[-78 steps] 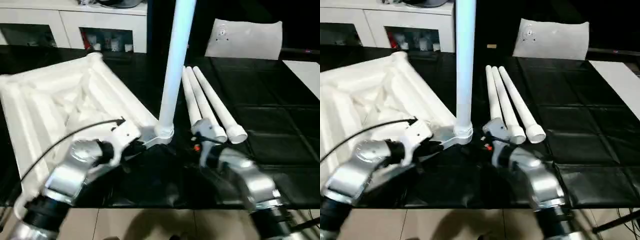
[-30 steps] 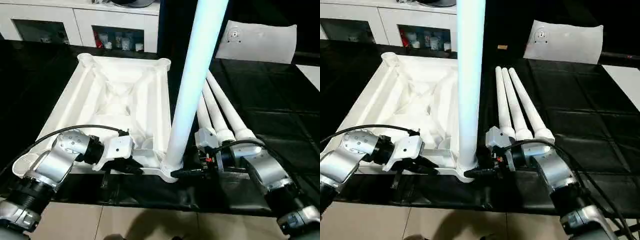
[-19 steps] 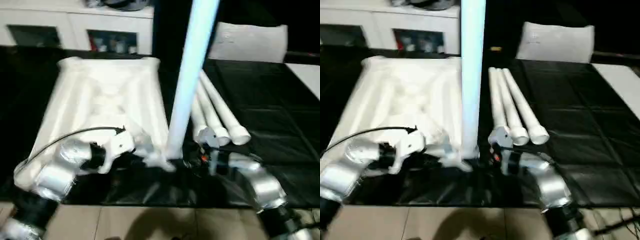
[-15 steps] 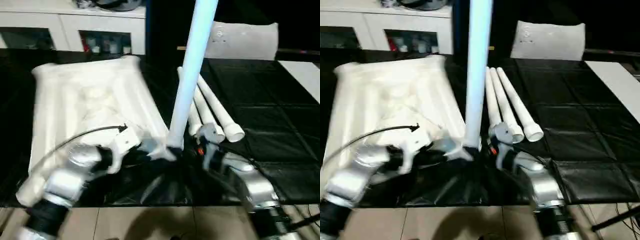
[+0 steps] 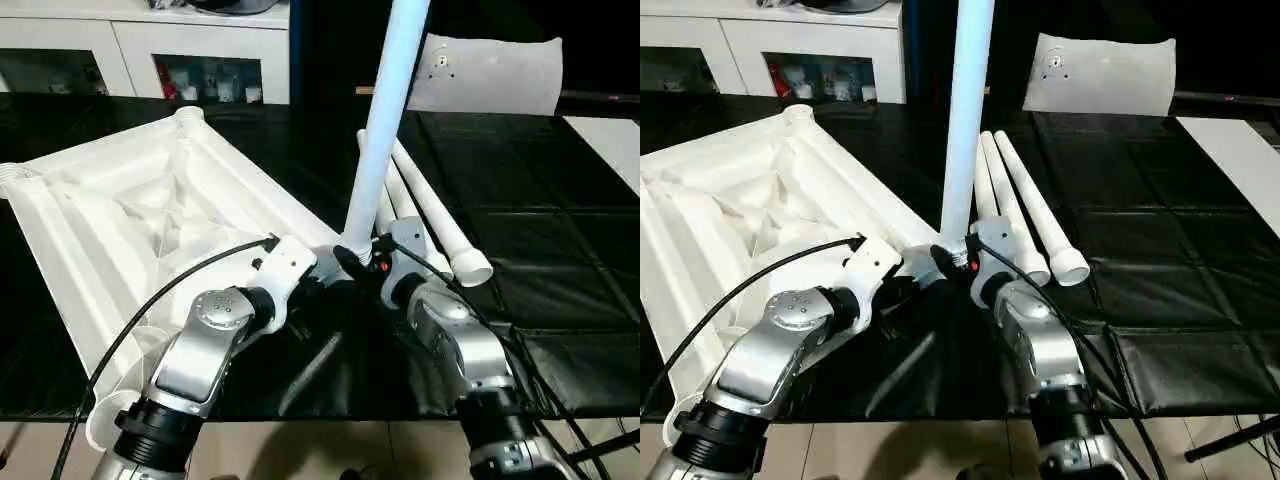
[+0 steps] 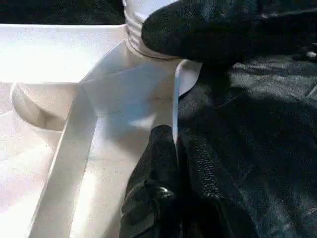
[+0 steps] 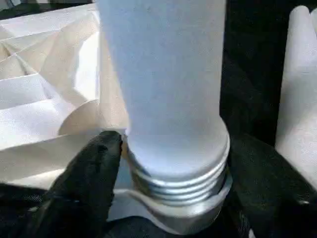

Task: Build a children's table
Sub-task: Rotate leg to tighten

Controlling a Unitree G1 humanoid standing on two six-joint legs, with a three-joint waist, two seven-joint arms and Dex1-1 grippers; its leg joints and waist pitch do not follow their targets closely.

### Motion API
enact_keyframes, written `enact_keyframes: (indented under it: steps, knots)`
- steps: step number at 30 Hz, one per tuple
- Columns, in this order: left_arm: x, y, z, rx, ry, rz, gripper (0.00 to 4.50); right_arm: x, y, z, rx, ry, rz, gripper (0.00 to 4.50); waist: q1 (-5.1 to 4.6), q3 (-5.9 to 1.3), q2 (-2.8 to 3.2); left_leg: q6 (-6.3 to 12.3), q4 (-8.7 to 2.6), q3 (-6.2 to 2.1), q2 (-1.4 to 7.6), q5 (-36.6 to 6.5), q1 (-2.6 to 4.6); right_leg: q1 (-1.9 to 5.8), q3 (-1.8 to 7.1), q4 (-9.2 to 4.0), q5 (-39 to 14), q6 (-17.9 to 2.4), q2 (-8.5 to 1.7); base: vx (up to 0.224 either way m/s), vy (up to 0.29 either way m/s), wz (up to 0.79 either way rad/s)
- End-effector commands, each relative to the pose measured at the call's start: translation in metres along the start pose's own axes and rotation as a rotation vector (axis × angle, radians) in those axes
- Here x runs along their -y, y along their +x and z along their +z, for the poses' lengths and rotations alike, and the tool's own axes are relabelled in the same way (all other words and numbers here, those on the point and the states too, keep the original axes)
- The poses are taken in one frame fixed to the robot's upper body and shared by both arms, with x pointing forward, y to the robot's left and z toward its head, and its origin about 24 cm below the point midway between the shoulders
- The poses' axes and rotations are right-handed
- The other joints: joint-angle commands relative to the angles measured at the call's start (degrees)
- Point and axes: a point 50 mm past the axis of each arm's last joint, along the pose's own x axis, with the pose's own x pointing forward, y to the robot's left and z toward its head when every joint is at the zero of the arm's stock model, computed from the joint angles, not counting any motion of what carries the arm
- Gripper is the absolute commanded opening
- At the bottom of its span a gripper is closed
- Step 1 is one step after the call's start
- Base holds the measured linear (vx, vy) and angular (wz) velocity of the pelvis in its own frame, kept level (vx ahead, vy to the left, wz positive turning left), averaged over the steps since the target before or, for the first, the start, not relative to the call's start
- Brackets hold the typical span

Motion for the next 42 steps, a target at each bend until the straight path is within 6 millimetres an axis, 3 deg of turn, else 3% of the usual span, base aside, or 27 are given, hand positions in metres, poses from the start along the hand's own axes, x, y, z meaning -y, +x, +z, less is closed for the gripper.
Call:
enact_keyframes:
  steps: [1,5,6,13,14,16,19,26,34,41,42]
  knots:
    - [-0.001,0.001,-0.004,-0.037,0.019,0.001,0.00,-0.026,0.000,-0.022,-0.092,0.015,0.161,3.77,0.32,-2.28,0.47,1.17,-3.49,0.31,0.36,-11.95,-0.88,2.61,2.23,-5.17,-15.64,-7.06,-4.12,0.000,0.000,0.00]
    - [-0.012,-0.010,-0.014,-0.054,0.050,-0.058,0.00,-0.008,-0.017,-0.006,-0.007,-0.071,0.207,4.17,-0.18,-2.22,0.48,1.47,-3.61,0.08,0.33,-14.03,-1.22,2.78,2.25,-5.54,-19.27,-6.21,-4.33,0.000,0.000,0.00]
    - [-0.014,-0.013,-0.016,-0.056,0.053,-0.074,0.00,-0.005,-0.020,-0.003,0.004,-0.082,0.218,4.26,-0.35,-2.25,0.71,1.69,-3.55,0.09,0.28,-13.76,-1.25,2.68,2.29,-5.54,-19.22,-6.37,-4.28,0.000,0.000,0.00]
    - [-0.027,-0.028,-0.025,-0.076,0.111,-0.180,0.00,0.014,-0.039,0.018,0.026,-0.183,0.355,4.45,0.21,-2.59,0.88,3.09,-3.12,0.44,0.52,-8.56,-1.06,2.97,2.24,-4.48,-8.58,-9.95,-4.00,0.000,0.000,0.00]
    - [-0.032,-0.034,-0.029,-0.090,0.146,-0.243,0.00,0.019,-0.044,0.024,0.012,-0.225,0.419,4.45,0.20,-2.57,0.59,3.15,-3.05,0.54,0.43,-8.31,-1.10,3.04,2.19,-4.45,-8.44,-10.14,-3.97,0.000,0.000,0.00]
    - [-0.035,-0.038,-0.031,-0.098,0.175,-0.295,0.00,0.021,-0.046,0.027,-0.002,-0.246,0.457,4.45,0.39,-2.51,0.60,3.38,-3.08,0.55,0.36,-8.89,-1.04,2.98,2.22,-4.63,-10.32,-9.96,-4.11,0.000,0.000,0.00]
    - [-0.037,-0.046,-0.032,-0.108,0.221,-0.388,0.00,0.023,-0.048,0.030,-0.025,-0.277,0.514,4.45,0.59,-2.52,0.52,3.17,-3.09,0.59,0.54,-9.20,-0.87,2.85,2.28,-4.63,-12.18,-9.70,-4.26,0.000,0.000,0.00]
    - [-0.039,-0.062,-0.034,-0.145,0.309,-0.612,0.00,0.020,-0.047,0.031,-0.092,-0.355,0.659,4.45,1.49,-2.73,0.58,2.90,-3.07,0.76,0.70,-7.10,-0.48,2.75,2.25,-3.93,-8.41,-10.86,-4.34,0.000,0.000,0.00]
    - [-0.037,-0.060,-0.033,-0.164,0.378,-0.709,0.00,0.009,-0.043,0.023,-0.147,-0.395,0.805,4.45,2.36,-2.98,0.38,2.66,-2.95,0.87,0.77,-5.98,-0.53,3.09,2.24,-3.48,-5.86,-11.34,-4.51,0.000,0.000,0.00]
    - [-0.038,-0.056,-0.033,-0.173,0.413,-0.747,0.00,0.005,-0.039,0.017,-0.199,-0.383,0.905,4.45,2.53,-3.17,0.33,2.57,-2.81,0.84,0.72,-5.39,-0.65,3.31,2.15,-3.25,-4.77,-11.73,-4.55,0.000,0.000,0.00]
    - [-0.038,-0.055,-0.033,-0.174,0.415,-0.748,0.00,0.005,-0.039,0.017,-0.201,-0.372,0.909,4.28,2.51,-3.19,0.37,2.43,-2.77,0.87,0.70,-5.49,-0.63,3.30,2.16,-3.27,-4.91,-11.76,-4.51,0.000,0.000,0.00]
